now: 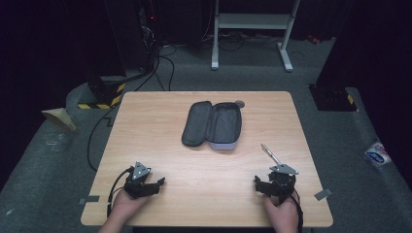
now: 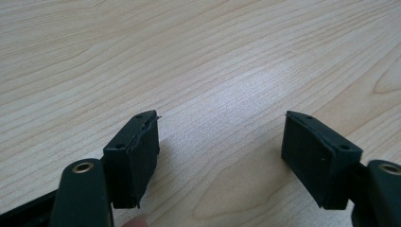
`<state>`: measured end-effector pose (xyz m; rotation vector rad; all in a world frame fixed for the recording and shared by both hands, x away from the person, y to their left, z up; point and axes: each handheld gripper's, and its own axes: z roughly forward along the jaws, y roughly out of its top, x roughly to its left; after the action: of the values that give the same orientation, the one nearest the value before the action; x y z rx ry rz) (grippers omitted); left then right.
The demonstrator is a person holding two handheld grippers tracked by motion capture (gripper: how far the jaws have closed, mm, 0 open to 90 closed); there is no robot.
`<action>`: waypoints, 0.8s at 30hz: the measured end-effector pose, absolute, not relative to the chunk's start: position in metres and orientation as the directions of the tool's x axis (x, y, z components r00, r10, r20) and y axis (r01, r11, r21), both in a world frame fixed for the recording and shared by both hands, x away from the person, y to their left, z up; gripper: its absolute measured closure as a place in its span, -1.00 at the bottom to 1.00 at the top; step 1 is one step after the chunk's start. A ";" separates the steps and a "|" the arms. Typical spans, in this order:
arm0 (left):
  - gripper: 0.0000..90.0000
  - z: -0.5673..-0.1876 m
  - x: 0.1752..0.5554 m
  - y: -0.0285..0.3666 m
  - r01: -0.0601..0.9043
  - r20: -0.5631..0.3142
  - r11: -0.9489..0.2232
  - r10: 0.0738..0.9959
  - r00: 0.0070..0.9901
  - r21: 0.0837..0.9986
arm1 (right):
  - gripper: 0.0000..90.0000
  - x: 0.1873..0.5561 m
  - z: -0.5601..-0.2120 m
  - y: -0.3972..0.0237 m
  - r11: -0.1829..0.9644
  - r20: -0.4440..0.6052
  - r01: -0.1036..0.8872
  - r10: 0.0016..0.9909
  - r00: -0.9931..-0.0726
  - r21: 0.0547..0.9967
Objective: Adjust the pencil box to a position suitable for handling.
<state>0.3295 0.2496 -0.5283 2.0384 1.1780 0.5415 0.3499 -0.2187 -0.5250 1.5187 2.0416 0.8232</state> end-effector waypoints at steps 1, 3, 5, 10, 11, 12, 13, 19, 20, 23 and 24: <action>-0.37 -0.528 0.329 0.249 0.571 0.007 -0.332 0.868 0.496 0.751 | -0.81 0.350 -0.525 -0.219 0.213 -0.015 0.680 0.959 -0.285 0.701; -0.37 -0.528 0.329 0.249 0.571 0.008 -0.331 0.869 0.495 0.751 | -0.81 0.350 -0.525 -0.219 0.215 -0.016 0.679 0.958 -0.286 0.702; -0.37 -0.528 0.329 0.249 0.575 0.003 -0.325 0.873 0.488 0.751 | -0.81 0.350 -0.525 -0.219 0.213 -0.015 0.681 0.959 -0.284 0.701; -0.37 -0.528 0.329 0.249 0.574 0.006 -0.326 0.873 0.488 0.751 | -0.81 0.350 -0.525 -0.219 0.215 -0.016 0.679 0.958 -0.286 0.702; -0.37 -0.528 0.329 0.249 0.573 0.007 -0.328 0.872 0.489 0.751 | -0.81 0.350 -0.525 -0.219 0.215 -0.016 0.679 0.958 -0.286 0.702; -0.38 -0.528 0.330 0.249 0.573 0.008 -0.328 0.872 0.489 0.751 | -0.81 0.350 -0.525 -0.219 0.213 -0.014 0.680 0.958 -0.285 0.701; -0.38 -0.528 0.330 0.248 0.574 0.007 -0.327 0.873 0.488 0.751 | -0.81 0.350 -0.525 -0.219 0.214 -0.015 0.680 0.958 -0.286 0.701; -0.39 -0.528 0.330 0.248 0.576 0.005 -0.323 0.875 0.484 0.750 | -0.81 0.349 -0.525 -0.219 0.253 -0.011 0.670 0.939 -0.343 0.698; -0.39 -0.528 0.330 0.248 0.577 0.005 -0.322 0.876 0.483 0.751 | -0.81 0.349 -0.525 -0.219 0.256 -0.011 0.669 0.938 -0.348 0.698; -0.39 -0.528 0.330 0.248 0.577 0.007 -0.323 0.876 0.482 0.750 | -0.81 0.349 -0.525 -0.220 0.259 -0.011 0.668 0.936 -0.351 0.697; -0.39 -0.528 0.330 0.248 0.576 0.007 -0.322 0.877 0.481 0.751 | -0.80 0.349 -0.525 -0.219 0.258 -0.009 0.669 0.936 -0.352 0.697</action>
<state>0.3301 0.2481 -0.5283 2.0295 1.1977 0.5503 0.3489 -0.2195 -0.5247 1.4574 2.1119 0.8501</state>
